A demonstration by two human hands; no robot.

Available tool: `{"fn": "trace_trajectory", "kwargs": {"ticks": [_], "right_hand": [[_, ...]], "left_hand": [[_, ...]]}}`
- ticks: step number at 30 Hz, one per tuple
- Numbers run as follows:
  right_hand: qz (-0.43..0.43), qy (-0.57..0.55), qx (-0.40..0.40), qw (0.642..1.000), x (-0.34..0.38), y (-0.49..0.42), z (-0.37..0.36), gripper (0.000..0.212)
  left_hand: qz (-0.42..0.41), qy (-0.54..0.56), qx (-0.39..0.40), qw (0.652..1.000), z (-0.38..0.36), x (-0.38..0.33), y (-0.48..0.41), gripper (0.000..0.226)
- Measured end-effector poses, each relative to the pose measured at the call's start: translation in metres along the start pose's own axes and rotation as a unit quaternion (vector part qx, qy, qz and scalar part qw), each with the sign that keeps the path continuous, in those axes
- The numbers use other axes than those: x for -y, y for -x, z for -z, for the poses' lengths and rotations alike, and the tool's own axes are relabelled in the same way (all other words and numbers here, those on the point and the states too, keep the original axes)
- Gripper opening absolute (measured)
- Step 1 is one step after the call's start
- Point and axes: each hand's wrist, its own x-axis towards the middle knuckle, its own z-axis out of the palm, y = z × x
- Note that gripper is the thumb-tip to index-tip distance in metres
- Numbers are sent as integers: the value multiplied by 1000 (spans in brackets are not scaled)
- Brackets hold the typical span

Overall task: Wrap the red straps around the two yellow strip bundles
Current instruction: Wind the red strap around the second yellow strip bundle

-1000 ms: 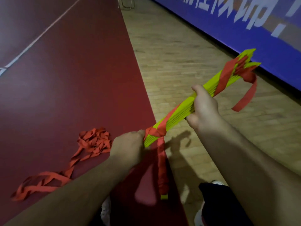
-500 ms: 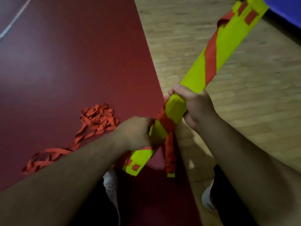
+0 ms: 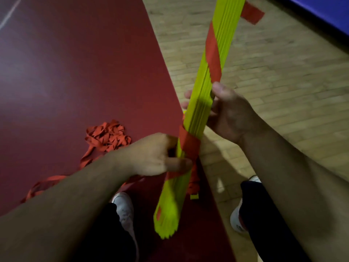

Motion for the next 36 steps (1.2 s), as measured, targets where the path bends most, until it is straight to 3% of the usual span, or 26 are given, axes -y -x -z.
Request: {"fn": "trace_trajectory", "kwargs": {"ticks": [3,6,10,15,18,23,26,28,32,36], "right_hand": [[-12,10,15,1000,-7,6,-4,33],[41,100,-45,993,-11,9,-1,31],[68,141,-108,982,-16,13,2,29],[102,191,-137,967,2,23,1,34],[134,181,-139,964,21,29,5,29],[147,136,-132,971,42,35,25,22],[189,168,-154,955,39,36,34,29],[198,208,-193,938,36,30,40,37],[190,270,-304,893,28,21,43,44],[186,297,-414,840,22,17,44,40]], "left_hand": [[14,18,54,998,-14,-5,-4,29],[77,66,99,990,-19,-8,-10,20],[57,66,101,991,-22,-18,-17,9],[100,69,124,985,-17,-29,-21,36],[74,114,127,983,-10,-36,-17,33],[77,205,46,975,-13,-42,-20,34],[120,254,-8,960,-32,-44,-29,29],[138,144,-36,979,-37,-42,-38,31],[59,-108,-68,990,-42,-37,-50,45],[65,-173,-124,975,-67,-27,-54,45]]}}
